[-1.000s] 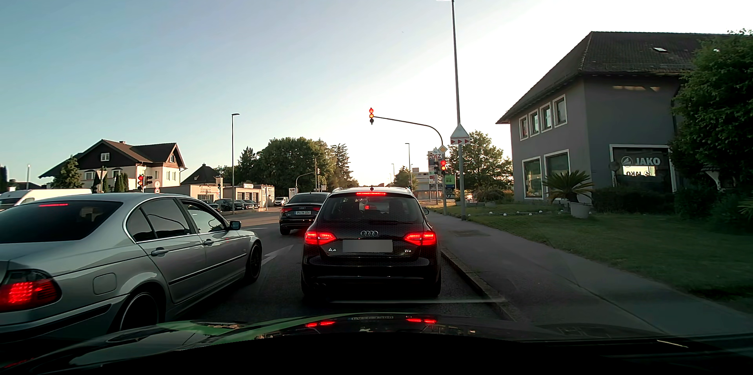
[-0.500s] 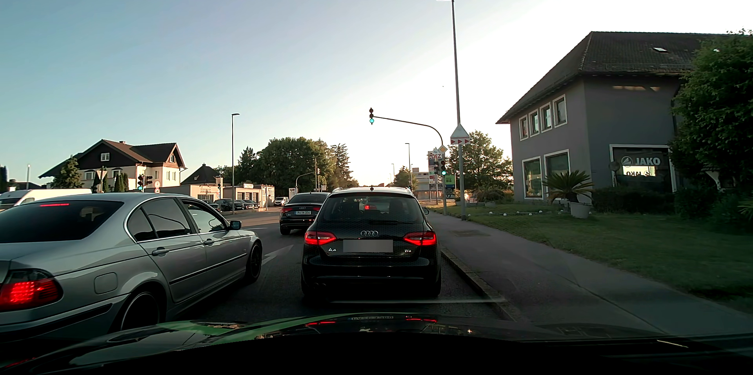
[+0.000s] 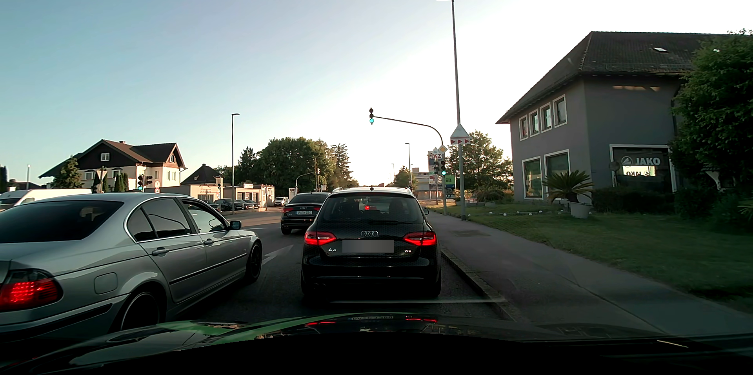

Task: Follow the waypoints while adhering to traffic rules and regulations

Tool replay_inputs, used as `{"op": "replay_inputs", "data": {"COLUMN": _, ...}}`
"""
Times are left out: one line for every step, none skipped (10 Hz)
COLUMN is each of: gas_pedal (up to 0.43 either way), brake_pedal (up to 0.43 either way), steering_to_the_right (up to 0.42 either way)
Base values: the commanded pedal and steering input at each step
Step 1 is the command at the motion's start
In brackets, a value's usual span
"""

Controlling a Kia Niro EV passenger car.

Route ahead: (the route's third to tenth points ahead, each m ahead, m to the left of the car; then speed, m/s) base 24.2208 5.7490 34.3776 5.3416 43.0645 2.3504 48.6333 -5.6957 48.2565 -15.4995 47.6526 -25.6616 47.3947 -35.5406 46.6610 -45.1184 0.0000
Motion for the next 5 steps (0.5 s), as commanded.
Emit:
{"op": "replay_inputs", "data": {"gas_pedal": 0.0, "brake_pedal": 0.256, "steering_to_the_right": 0.003}}
{"op": "replay_inputs", "data": {"gas_pedal": 0.0, "brake_pedal": 0.244, "steering_to_the_right": 0.003}}
{"op": "replay_inputs", "data": {"gas_pedal": 0.0, "brake_pedal": 0.213, "steering_to_the_right": 0.003}}
{"op": "replay_inputs", "data": {"gas_pedal": 0.0, "brake_pedal": 0.189, "steering_to_the_right": 0.003}}
{"op": "replay_inputs", "data": {"gas_pedal": 0.0, "brake_pedal": 0.159, "steering_to_the_right": 0.003}}
